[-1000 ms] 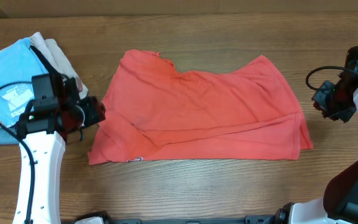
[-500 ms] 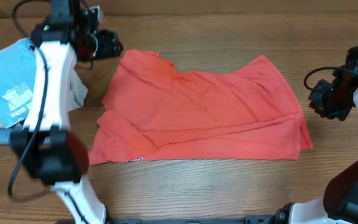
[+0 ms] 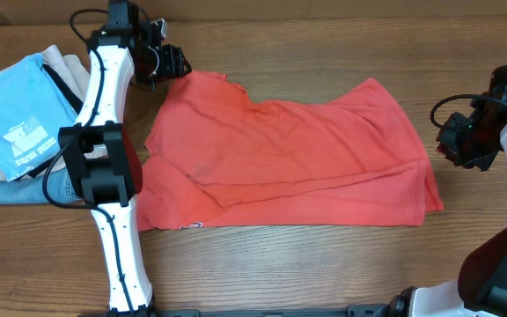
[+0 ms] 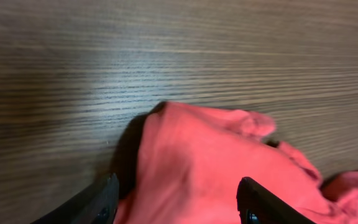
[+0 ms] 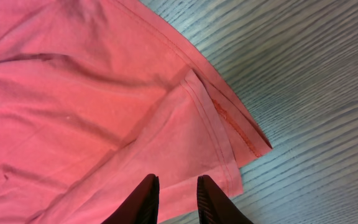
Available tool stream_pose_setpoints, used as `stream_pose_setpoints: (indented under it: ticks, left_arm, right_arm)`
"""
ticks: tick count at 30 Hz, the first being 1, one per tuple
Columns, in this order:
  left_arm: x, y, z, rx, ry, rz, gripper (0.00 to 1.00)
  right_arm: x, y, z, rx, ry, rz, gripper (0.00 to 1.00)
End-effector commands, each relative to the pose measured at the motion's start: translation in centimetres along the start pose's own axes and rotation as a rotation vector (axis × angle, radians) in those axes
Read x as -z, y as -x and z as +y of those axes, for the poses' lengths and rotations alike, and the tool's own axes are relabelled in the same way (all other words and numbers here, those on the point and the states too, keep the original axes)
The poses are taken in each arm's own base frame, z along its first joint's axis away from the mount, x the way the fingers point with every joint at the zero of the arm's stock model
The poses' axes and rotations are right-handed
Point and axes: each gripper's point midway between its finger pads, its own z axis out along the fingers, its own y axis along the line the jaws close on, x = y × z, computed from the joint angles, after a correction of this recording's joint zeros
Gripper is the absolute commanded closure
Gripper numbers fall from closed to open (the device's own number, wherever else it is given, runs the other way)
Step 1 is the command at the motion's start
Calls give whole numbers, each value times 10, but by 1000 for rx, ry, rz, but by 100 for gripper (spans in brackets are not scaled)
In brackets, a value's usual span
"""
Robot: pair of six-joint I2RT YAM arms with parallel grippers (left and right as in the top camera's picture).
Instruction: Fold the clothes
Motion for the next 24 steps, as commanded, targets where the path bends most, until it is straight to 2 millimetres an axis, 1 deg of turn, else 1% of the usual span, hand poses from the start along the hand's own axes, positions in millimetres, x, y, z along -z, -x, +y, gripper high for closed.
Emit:
stream_pose_setpoints:
  ticks: [1, 5, 7, 9, 13, 15, 16, 18, 20, 22, 24]
  left_arm:
    - [-12, 4, -1, -18, -31, -7, 36]
    - [-26, 1, 5, -14, -31, 1, 37]
    - [-30, 2, 3, -20, -37, -1, 40]
    - [-32, 1, 0, -27, -40, 0, 48]
    - [-35, -2, -9, -40, -45, 11, 68]
    - [-36, -3, -10, -40, -46, 15, 72]
    - [-35, -3, -11, -39, -47, 14, 74]
    - [-30, -1, -14, -37, -64, 8, 76]
    - [-17, 7, -17, -7, -88, -11, 78]
    - [-4, 13, -21, 11, -116, -24, 81]
    - [7, 15, -19, 26, -114, -28, 84]
  right_arm:
    - [6, 5, 3, 4, 17, -26, 75]
    - [6, 5, 3, 4, 17, -24, 75]
    - [6, 5, 3, 5, 17, -24, 75]
    - [6, 5, 3, 4, 17, -24, 75]
    - [6, 5, 3, 5, 17, -26, 75]
    - [6, 5, 3, 4, 17, -26, 75]
    - [6, 5, 3, 5, 17, -26, 75]
    - [6, 7, 3, 6, 19, -33, 76]
    - [7, 11, 5, 10, 24, -49, 78]
    - [7, 13, 11, 59, 58, -59, 80]
    - [8, 15, 23, 115, 122, -65, 80]
